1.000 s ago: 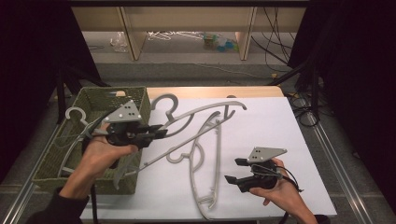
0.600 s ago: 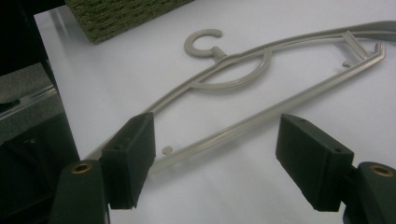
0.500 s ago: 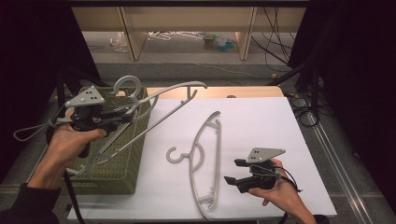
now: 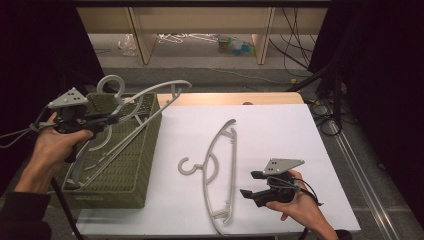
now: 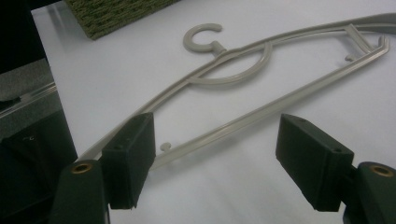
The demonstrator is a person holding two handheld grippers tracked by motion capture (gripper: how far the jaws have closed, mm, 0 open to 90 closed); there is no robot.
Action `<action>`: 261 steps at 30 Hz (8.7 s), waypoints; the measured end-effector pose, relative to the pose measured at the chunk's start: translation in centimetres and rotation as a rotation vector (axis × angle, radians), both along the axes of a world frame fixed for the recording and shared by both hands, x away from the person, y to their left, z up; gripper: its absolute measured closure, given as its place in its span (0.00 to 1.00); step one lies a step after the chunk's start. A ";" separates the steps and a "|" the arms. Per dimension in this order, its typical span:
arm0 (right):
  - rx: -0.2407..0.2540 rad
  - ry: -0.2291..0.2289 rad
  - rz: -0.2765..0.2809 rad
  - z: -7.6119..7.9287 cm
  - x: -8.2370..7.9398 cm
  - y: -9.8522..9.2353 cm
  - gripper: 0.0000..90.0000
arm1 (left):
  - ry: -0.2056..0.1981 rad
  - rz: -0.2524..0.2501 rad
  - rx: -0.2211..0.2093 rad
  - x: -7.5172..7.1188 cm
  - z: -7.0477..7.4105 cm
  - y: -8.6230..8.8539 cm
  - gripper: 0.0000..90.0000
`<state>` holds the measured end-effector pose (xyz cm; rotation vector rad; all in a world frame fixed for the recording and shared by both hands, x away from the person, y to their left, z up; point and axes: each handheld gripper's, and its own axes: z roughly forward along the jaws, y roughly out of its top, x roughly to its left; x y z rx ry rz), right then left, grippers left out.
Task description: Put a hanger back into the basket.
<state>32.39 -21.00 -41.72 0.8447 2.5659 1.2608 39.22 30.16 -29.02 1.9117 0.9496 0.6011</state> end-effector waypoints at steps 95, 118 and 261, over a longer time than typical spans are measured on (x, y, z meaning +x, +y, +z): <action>-0.005 0.009 -0.006 -0.4 0.2 -0.2 0.28 | 0.120 0.429 0.053 0.9 -10.5 7.6 0.67; 0.005 0.004 -0.016 -0.6 0.2 0.2 0.27 | -0.076 0.052 -0.119 -8.3 -7.3 -4.9 0.28; -0.467 0.185 0.307 -4.4 4.8 10.3 0.92 | -0.064 -0.137 -0.129 -12.3 -14.8 -11.4 0.23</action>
